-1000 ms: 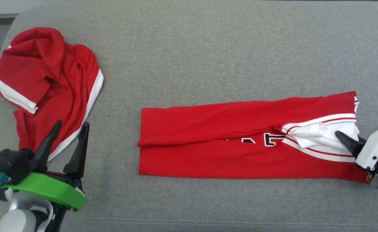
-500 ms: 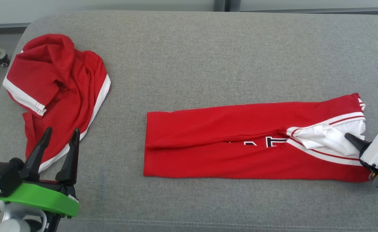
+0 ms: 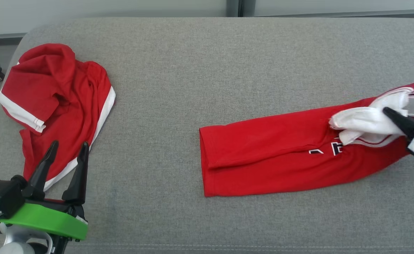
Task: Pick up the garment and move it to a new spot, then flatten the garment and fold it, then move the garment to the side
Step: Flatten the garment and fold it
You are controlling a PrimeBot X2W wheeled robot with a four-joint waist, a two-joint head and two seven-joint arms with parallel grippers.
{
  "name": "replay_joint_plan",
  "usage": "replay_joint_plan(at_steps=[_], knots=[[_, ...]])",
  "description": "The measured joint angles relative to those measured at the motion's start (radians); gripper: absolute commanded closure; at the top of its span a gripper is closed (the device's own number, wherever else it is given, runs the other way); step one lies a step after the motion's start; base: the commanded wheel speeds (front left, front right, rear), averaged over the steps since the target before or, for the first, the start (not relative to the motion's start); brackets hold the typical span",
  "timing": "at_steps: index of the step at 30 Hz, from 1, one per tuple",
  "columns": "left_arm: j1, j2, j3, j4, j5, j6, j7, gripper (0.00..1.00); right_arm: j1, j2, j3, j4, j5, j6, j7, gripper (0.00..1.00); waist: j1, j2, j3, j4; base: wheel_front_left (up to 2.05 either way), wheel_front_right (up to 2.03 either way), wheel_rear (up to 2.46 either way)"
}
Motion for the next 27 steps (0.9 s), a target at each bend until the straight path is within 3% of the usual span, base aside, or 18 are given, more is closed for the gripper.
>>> replay_joint_plan(at_steps=[5, 9, 19, 27], knots=[[0.001, -0.003, -0.011, -0.001, 0.0, 0.0, -0.001, 0.0, -0.017, 0.076, 0.143, -0.16, -0.049, 0.052, 0.057, 1.0, 0.0, 0.0, -0.01, -0.002, 0.0, 0.0, 0.0], [0.001, -0.002, -0.017, -0.001, 0.0, 0.0, 0.0, 0.0, -0.035, 0.142, 0.257, -0.231, -0.135, 0.054, 0.079, 1.0, 0.0, 0.0, -0.015, -0.004, 0.0, 0.0, 0.0], [-0.01, -0.01, -0.056, -0.008, 0.029, -0.002, 0.008, 0.0, -0.039, 0.291, 0.351, -0.156, -0.284, -0.064, 0.032, 1.0, 0.0, 0.0, -0.011, 0.048, 0.0, 0.0, 0.0], [-0.011, -0.019, -0.076, 0.001, 0.034, -0.002, 0.008, 0.0, -0.046, 0.4, 0.394, -0.074, -0.323, -0.09, 0.0, 1.0, 0.0, 0.0, -0.001, 0.104, 0.0, 0.0, 0.0]])
